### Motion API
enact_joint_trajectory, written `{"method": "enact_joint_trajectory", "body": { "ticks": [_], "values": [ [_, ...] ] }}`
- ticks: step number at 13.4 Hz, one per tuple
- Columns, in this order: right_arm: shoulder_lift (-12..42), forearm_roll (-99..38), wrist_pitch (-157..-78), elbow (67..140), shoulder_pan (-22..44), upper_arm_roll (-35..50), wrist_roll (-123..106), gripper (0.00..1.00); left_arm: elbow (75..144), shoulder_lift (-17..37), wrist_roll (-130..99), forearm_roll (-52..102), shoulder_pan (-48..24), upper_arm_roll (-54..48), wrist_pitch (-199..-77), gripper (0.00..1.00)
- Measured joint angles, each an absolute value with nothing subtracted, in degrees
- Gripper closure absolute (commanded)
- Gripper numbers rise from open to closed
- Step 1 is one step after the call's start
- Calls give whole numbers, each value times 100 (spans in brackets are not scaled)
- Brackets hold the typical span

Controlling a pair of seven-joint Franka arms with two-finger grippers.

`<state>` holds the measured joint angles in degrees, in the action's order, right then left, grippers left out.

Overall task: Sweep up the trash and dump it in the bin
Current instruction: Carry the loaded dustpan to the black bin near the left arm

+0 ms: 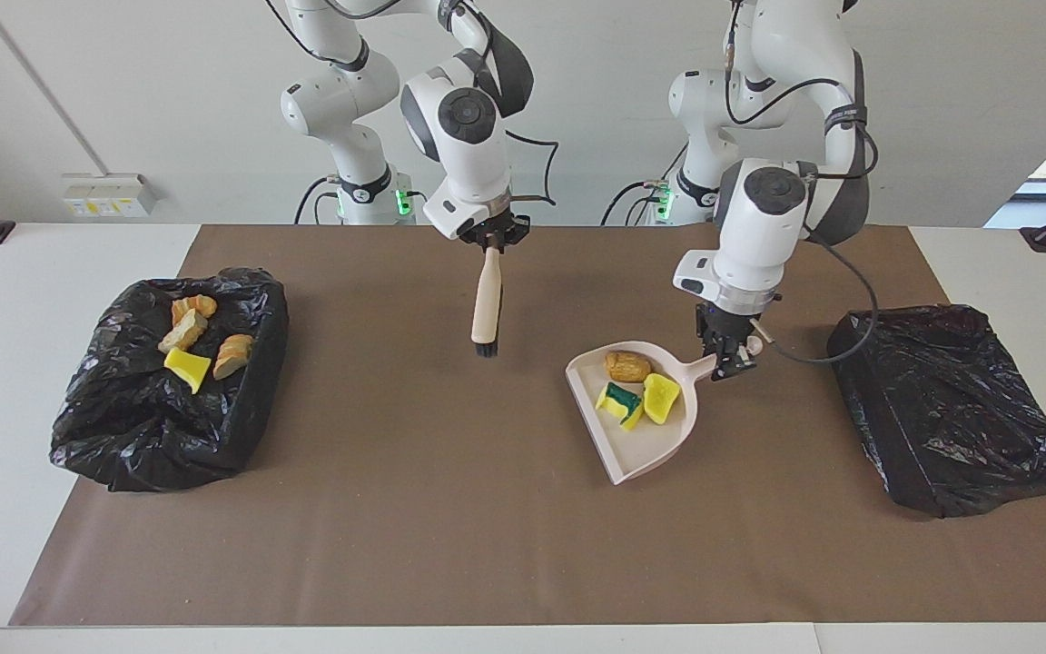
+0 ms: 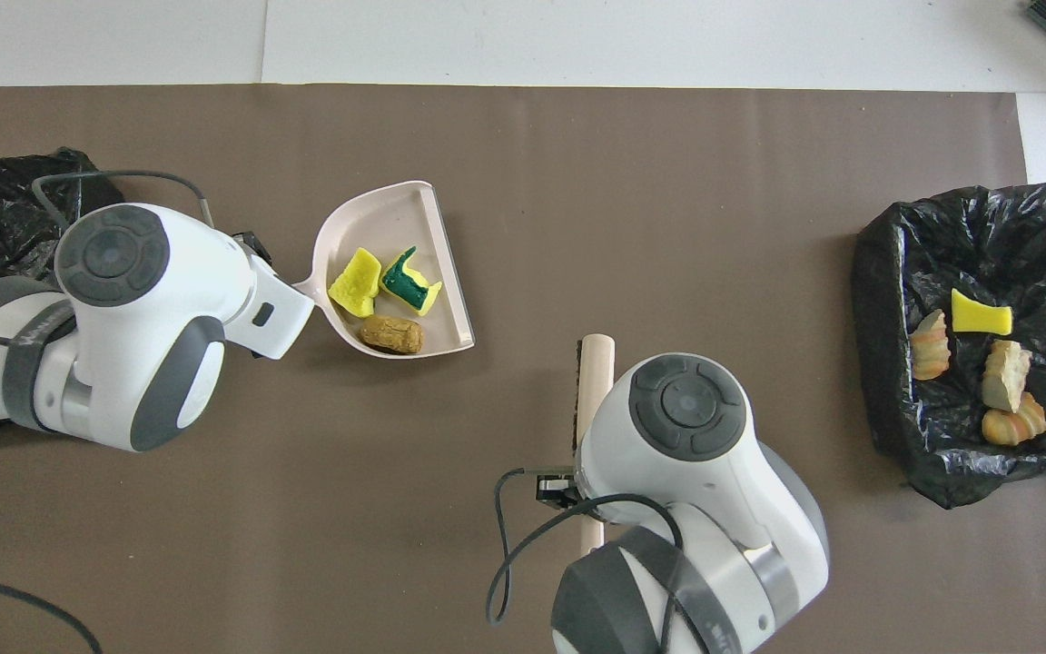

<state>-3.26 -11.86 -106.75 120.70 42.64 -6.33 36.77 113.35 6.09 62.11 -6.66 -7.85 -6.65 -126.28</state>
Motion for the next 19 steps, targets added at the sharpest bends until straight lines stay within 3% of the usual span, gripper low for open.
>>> {"method": "enact_joint_trajectory", "body": {
  "ticks": [4, 10, 14, 19],
  "values": [
    [-863, -1182, -11724, 13364, 4986, -600, 4195, 100, 11182, 117, 8440, -635, 821, -617, -12301, 100],
    [-296, -1180, -12513, 13684, 5662, -588, 4706, 100, 10507, 80, 9736, -508, 2742, -574, -11819, 100],
    [-352, -1037, -12514, 13789, 5675, -594, 4706, 100, 9894, 382, 9746, -753, 3115, -494, -11821, 100],
    [-365, -870, -12513, 13836, 5839, -592, 4706, 100, 9359, 991, 8925, -2388, 3025, -577, -11853, 100]
  ]
}}
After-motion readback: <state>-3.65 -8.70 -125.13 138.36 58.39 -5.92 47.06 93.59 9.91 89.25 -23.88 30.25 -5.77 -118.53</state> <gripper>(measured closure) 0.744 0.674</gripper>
